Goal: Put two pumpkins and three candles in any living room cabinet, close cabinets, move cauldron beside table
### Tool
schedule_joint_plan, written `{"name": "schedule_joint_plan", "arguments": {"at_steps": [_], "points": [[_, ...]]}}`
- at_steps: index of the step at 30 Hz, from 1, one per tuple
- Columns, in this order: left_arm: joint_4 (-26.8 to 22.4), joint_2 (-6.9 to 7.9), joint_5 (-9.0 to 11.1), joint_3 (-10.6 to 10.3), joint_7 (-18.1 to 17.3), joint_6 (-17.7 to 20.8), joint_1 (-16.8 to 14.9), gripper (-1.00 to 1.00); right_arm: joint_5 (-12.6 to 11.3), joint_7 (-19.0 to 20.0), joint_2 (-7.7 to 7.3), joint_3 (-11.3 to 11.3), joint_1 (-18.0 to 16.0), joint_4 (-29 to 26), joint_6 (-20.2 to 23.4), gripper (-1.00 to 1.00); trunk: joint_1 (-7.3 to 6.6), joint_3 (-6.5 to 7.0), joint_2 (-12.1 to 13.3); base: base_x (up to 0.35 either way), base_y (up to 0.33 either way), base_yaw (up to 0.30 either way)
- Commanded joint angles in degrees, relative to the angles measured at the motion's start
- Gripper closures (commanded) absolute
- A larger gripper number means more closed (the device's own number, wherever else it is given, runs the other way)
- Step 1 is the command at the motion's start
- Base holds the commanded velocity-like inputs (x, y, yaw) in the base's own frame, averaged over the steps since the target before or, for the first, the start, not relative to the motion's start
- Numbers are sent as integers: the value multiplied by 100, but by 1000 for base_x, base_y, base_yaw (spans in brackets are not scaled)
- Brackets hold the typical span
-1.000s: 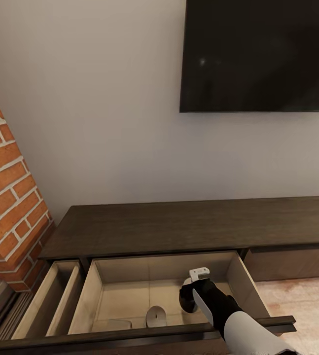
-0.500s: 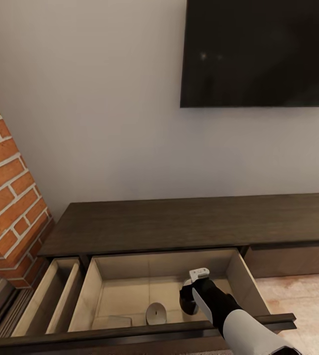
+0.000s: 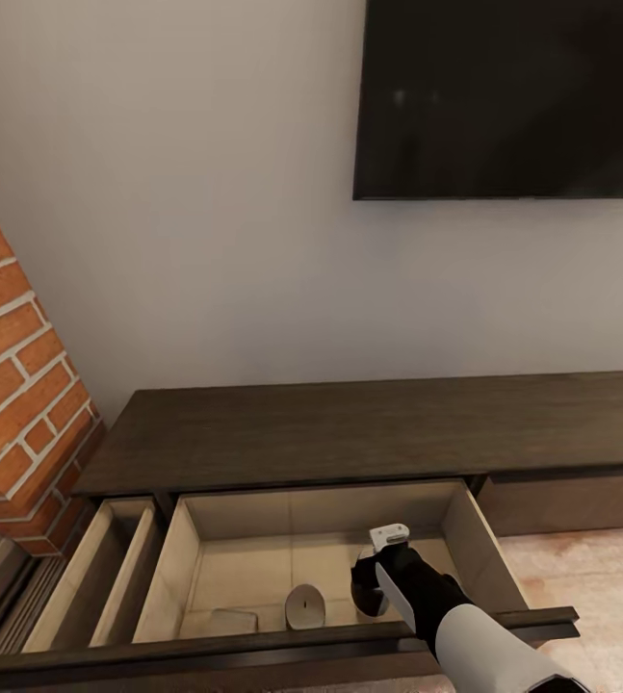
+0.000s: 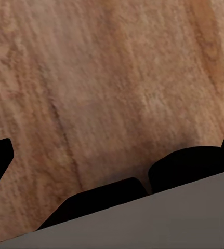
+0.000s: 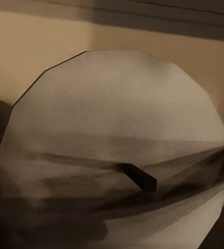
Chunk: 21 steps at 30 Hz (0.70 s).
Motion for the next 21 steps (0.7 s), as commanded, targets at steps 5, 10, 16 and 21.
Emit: {"name": "schedule_joint_plan", "arguments": {"at_steps": [5, 10, 16, 21], "points": [[-7, -5, 56, 16, -21, 30, 1, -100, -70, -55, -6, 45, -2, -12, 19, 100, -1, -50, -2, 0, 0, 0], [-7, -5, 49, 16, -18, 29, 1, -100, -70, -59, -24, 45, 0, -28, 2, 100, -1, -72, -2, 0, 0, 0], [-7, -5, 47, 16, -14, 30, 1, -100, -59, -58, -31, 45, -3, -39, 18, 100, -1, -77, -2, 0, 0, 0], [-7, -5, 50, 16, -16, 31, 1, -100, 9, -53, -26, 45, -4, -33, 22, -100, -1, -78, -2, 0, 0, 0]]}}
